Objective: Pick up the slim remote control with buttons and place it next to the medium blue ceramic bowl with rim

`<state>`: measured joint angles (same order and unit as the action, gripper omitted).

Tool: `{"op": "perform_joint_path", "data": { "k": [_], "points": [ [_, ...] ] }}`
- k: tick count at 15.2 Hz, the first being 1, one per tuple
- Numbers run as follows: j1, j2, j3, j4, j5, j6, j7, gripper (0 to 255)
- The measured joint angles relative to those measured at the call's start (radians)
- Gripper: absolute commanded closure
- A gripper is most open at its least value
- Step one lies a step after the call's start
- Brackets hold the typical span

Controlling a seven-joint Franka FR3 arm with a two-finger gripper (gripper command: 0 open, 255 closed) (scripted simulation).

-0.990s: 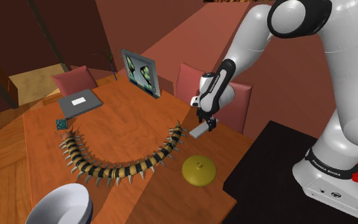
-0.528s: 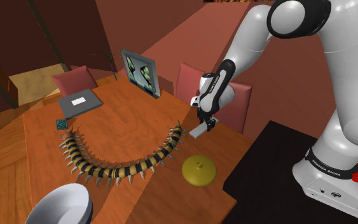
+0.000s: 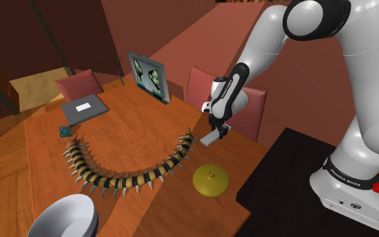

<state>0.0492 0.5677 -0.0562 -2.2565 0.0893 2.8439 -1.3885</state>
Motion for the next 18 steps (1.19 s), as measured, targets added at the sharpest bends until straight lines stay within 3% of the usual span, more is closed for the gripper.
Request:
{"op": "perform_joint_path", "data": {
  "k": [18],
  "points": [
    [0.027, -0.214, -0.032, -0.049, -0.030, -0.167, 0.026, 255]
  ]
}}
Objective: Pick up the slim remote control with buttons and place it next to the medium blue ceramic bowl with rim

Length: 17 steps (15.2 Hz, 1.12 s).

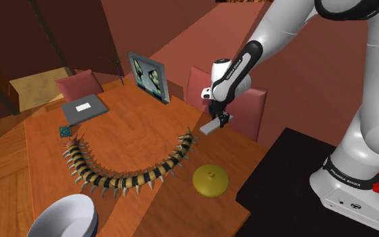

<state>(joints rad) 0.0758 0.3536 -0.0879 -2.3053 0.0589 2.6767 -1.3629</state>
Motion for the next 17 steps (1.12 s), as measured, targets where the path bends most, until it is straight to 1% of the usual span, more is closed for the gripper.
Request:
{"op": "perform_joint_path", "data": {
  "k": [17],
  "points": [
    [0.014, -0.204, -0.018, 0.003, -0.040, -0.207, 0.029, 255]
  ]
}}
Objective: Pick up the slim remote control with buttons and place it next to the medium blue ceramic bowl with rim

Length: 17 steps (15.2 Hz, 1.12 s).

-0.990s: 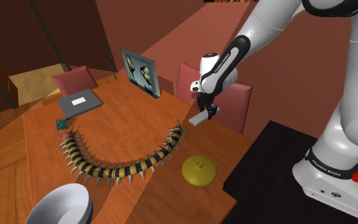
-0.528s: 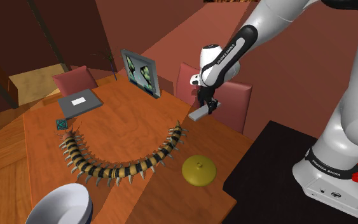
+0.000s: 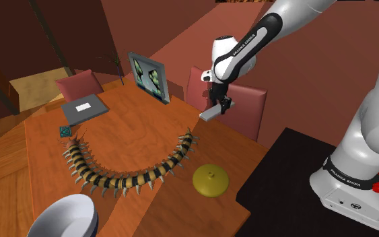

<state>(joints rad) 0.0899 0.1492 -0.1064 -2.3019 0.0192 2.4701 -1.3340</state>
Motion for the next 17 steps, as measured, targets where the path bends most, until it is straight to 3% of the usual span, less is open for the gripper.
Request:
{"op": "perform_joint_path", "data": {
  "k": [4, 17],
  "points": [
    [0.016, -0.023, 0.010, 0.005, -0.007, -0.028, 0.030, 255],
    [0.202, -0.015, 0.144, 0.025, -0.042, -0.042, 0.374, 255]
  ]
}}
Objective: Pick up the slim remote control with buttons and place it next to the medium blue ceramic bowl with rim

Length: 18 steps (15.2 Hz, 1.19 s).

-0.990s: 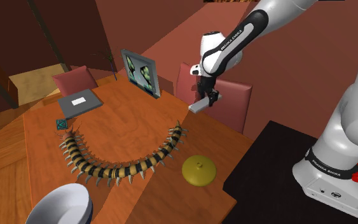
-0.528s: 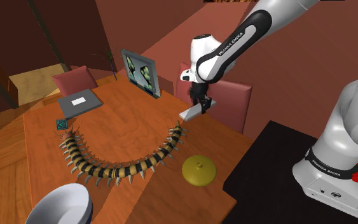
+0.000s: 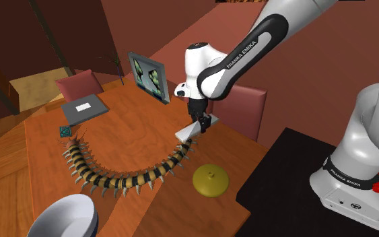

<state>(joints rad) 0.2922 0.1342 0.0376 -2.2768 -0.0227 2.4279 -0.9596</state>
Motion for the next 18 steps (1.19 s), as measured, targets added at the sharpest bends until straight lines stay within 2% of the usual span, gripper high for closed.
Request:
{"op": "perform_joint_path", "data": {
  "k": [10, 18],
  "points": [
    [0.146, 0.102, 0.084, 0.138, -0.039, -0.042, 0.255, 255],
    [0.268, 0.242, 0.125, 0.355, -0.079, -0.125, 0.433, 255]
  ]
}}
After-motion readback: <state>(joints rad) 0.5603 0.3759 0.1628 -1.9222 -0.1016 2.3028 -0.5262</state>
